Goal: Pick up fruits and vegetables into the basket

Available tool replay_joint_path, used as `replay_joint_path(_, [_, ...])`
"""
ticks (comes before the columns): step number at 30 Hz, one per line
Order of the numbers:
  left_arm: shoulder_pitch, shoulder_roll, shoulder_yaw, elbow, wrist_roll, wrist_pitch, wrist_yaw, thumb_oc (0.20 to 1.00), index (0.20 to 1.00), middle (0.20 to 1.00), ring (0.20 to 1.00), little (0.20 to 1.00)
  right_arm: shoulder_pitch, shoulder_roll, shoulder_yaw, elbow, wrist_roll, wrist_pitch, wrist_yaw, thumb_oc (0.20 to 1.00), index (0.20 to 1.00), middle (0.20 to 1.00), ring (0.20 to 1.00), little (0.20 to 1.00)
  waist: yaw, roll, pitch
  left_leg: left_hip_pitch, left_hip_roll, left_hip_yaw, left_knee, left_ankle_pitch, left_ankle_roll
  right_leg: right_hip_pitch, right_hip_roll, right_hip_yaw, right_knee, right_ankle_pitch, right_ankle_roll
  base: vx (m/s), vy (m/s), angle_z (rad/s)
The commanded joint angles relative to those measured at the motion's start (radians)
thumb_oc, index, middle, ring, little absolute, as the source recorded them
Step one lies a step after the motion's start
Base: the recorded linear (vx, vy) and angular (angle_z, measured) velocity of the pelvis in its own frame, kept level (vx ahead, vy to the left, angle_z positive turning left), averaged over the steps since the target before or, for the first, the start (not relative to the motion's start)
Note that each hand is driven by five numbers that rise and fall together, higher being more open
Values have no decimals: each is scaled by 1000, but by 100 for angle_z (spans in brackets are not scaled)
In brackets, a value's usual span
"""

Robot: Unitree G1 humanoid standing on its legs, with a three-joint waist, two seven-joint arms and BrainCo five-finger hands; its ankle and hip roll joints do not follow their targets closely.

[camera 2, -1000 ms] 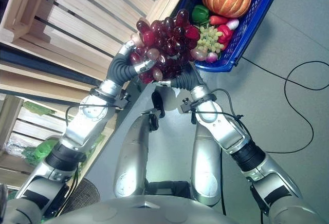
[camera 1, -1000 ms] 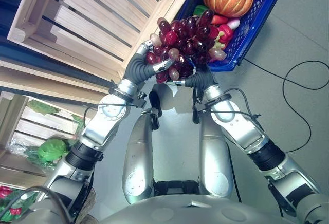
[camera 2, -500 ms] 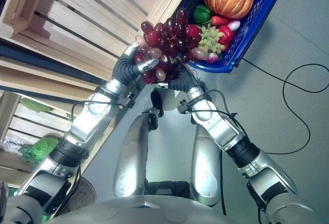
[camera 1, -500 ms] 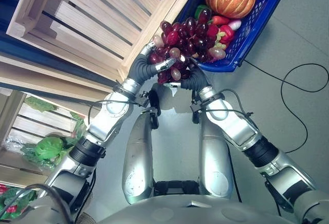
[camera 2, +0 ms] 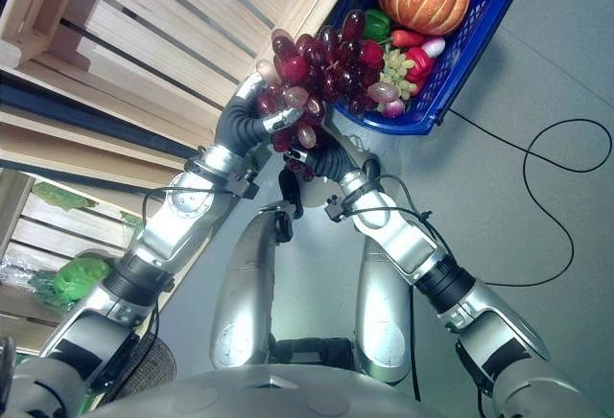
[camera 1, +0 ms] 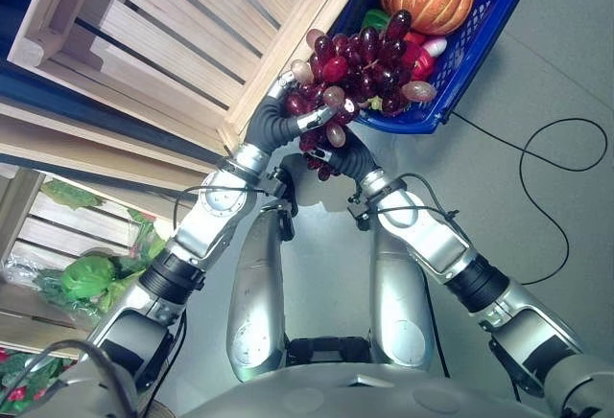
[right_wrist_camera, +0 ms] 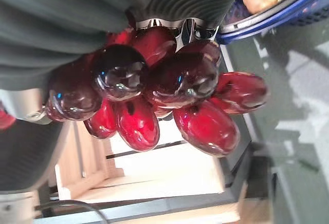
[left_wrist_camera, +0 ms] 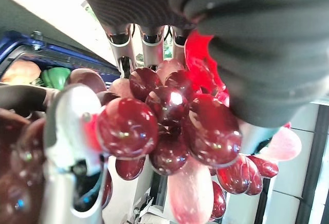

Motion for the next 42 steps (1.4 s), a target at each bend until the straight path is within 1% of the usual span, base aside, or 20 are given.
replay_joint_path(1, [-12,-19,-25,-102,104,-141,37,1000,1000,1000,1000,1000,-27,63,-37,-53,81,-136,14,200,200,200,200,200,25,-20,-53,37,-78,75,-59,-77,94,5,57,-50,6,-40,13,0,0,0])
replay_joint_path(3, [-17,-11,-20,-107,194,-153,86,1000,1000,1000,1000,1000,-20,61,-59,-53,102,-165,13,200,200,200,200,200,25,-20,-53,37,-78,74,-59,-76,92,6,56,-51,5,-41,13,0,0,0])
replay_joint_path(5, [-22,3,-7,-115,346,-160,193,1000,1000,1000,1000,1000,-13,57,-88,-59,122,-197,15,200,200,200,200,200,24,-21,-53,38,-77,74,-58,-76,90,9,55,-52,5,-42,12,0,0,0])
replay_joint_path(6, [-28,14,2,-119,489,-149,298,1000,1000,1000,1000,1000,-7,53,-104,-65,133,-211,15,200,200,200,200,200,24,-22,-53,39,-77,74,-58,-76,90,11,55,-53,5,-44,12,0,0,0])
replay_joint_path(7, [-40,41,25,-124,687,-90,430,1000,1000,1000,1000,1000,3,42,-136,-76,143,-234,14,200,200,200,200,200,23,-24,-53,40,-77,73,-55,-77,88,13,55,-56,10,-47,12,29,-41,2])
replay_joint_path(8, [-45,57,44,-129,761,-45,477,1000,1000,1000,1000,1000,7,31,-159,-88,153,-243,15,200,200,200,200,200,23,-26,-53,40,-76,71,-52,-79,86,13,55,-57,14,-49,12,31,-52,2])
replay_joint_path(13, [-28,131,124,-127,930,139,572,1000,1000,1000,1000,1000,58,-25,-283,-160,170,-301,29,200,200,200,200,200,19,-33,-53,38,-71,67,-32,-89,78,17,51,-64,32,-61,18,22,-47,1])
replay_joint_path(15, [-16,151,144,-120,950,176,580,1000,1000,1000,1000,1000,71,-41,-321,-180,166,-314,28,200,200,200,200,200,17,-34,-53,38,-69,67,-26,-93,76,18,49,-66,40,-65,19,27,-35,2])
replay_joint_path(21, [91,203,230,-97,884,196,503,1000,1000,1000,1000,1000,122,-102,-486,-224,157,-364,27,200,200,200,200,200,22,-34,-53,31,-58,69,-12,-98,70,18,42,-78,53,-72,20,16,-57,3])
replay_joint_path(23, [116,217,237,-79,863,195,448,1000,1000,1000,1000,1000,119,-119,-527,-213,173,-374,17,200,200,200,200,200,26,-34,-53,25,-56,69,-9,-99,69,15,39,-87,59,-76,19,3,-75,8])
replay_joint_path(27, [178,240,225,-52,785,189,250,1000,1000,1000,1000,1000,118,-155,-620,-167,275,-370,45,200,200,200,200,200,38,-30,-53,9,-53,62,-7,-96,66,9,31,-106,68,-78,19,8,-75,6])
replay_joint_path(28, [178,240,225,-52,785,190,249,1000,1000,1000,1000,1000,118,-155,-621,-167,276,-370,46,200,200,200,200,200,38,-30,-53,8,-53,62,-7,-96,66,8,31,-106,68,-78,19,-2,-69,3])
replay_joint_path(29, [217,249,209,-38,704,190,149,1000,1000,1000,1000,1000,115,-174,-653,-140,324,-350,65,200,200,200,200,200,45,-26,-53,-7,-53,59,-9,-89,64,-3,25,-114,70,-75,20,-5,-69,4])
replay_joint_path(30, [233,252,200,-34,664,208,107,1000,1000,1000,1000,1000,108,-190,-668,-120,348,-341,78,200,200,200,200,200,51,-21,-53,-17,-52,57,-9,-87,63,-10,22,-121,70,-73,19,-5,-87,4])
replay_joint_path(33, [276,281,169,8,580,185,54,1000,1000,1000,1000,1000,71,-243,-699,-40,453,-291,126,200,200,200,200,200,67,-3,-53,-52,-51,49,-9,-79,58,-38,11,-137,75,-72,15,-6,-66,13])
replay_joint_path(36, [302,304,141,50,527,144,51,1000,1000,1000,1000,1000,17,-304,-701,49,543,-240,159,200,200,200,200,200,87,14,-53,-85,-50,39,-13,-69,52,-68,1,-150,83,-74,12,18,-53,7])
replay_joint_path(37, [311,313,126,62,526,135,56,1000,1000,1000,1000,1000,10,-317,-695,79,565,-224,167,200,200,200,200,200,92,18,-53,-76,-52,28,-8,-87,47,-61,0,-143,95,-93,18,75,-66,12])
replay_joint_path(39, [308,326,111,75,498,136,58,1000,1000,1000,1000,1000,-25,-345,-681,130,608,-196,178,200,200,200,200,200,103,27,-53,-112,-48,29,-15,-64,50,-95,-9,-159,94,-80,8,17,-56,12])
replay_joint_path(40, [319,331,96,83,472,147,56,1000,1000,1000,1000,1000,-34,-355,-669,163,627,-178,182,200,200,200,200,200,109,33,-53,-103,-51,16,-5,-88,45,-88,-10,-148,112,-107,17,14,-49,9])
replay_joint_path(42, [325,341,74,109,454,129,52,1000,1000,1000,1000,1000,-71,-377,-650,233,669,-146,206,200,200,200,200,200,120,47,-53,-126,-50,9,-2,-81,44,-115,-15,-151,128,-113,12,41,-35,10])
